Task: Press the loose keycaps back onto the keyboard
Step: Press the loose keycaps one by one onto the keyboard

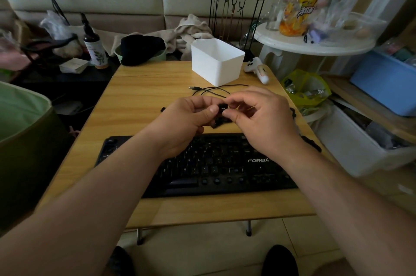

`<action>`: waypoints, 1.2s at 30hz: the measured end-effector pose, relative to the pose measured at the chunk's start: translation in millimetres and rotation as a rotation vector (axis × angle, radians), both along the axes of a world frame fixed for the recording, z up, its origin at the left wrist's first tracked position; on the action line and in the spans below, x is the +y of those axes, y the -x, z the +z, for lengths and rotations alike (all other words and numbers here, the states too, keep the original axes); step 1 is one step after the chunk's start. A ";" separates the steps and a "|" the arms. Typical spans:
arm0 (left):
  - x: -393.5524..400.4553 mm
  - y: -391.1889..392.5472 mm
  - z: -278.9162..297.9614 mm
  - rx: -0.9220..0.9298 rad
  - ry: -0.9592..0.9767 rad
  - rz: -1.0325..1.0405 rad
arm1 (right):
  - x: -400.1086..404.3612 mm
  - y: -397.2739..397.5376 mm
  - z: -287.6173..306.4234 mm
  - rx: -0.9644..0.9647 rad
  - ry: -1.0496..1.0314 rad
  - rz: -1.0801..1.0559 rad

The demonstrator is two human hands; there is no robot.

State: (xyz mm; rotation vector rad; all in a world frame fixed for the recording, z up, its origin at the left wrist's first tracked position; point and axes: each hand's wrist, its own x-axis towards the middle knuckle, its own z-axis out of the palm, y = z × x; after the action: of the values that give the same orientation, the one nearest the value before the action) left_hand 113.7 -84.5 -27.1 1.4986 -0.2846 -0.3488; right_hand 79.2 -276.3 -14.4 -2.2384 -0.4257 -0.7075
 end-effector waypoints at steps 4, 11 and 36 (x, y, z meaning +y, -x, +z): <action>0.0 1.7 0.5 -0.010 -0.014 -0.015 | 0.2 0.0 -0.7 -0.034 0.043 0.002; -6.8 5.9 -0.8 0.021 0.006 -0.026 | -9.2 3.1 0.8 0.009 0.071 0.037; -62.8 75.4 -13.5 0.175 0.088 -0.154 | -57.2 91.1 -5.8 0.190 0.078 -0.064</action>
State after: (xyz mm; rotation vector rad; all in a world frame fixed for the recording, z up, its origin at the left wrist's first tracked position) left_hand 38.3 -147.3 -40.6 1.3534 -0.2734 -0.5802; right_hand -11.9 -333.5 -20.2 -2.3762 -0.2937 -0.5121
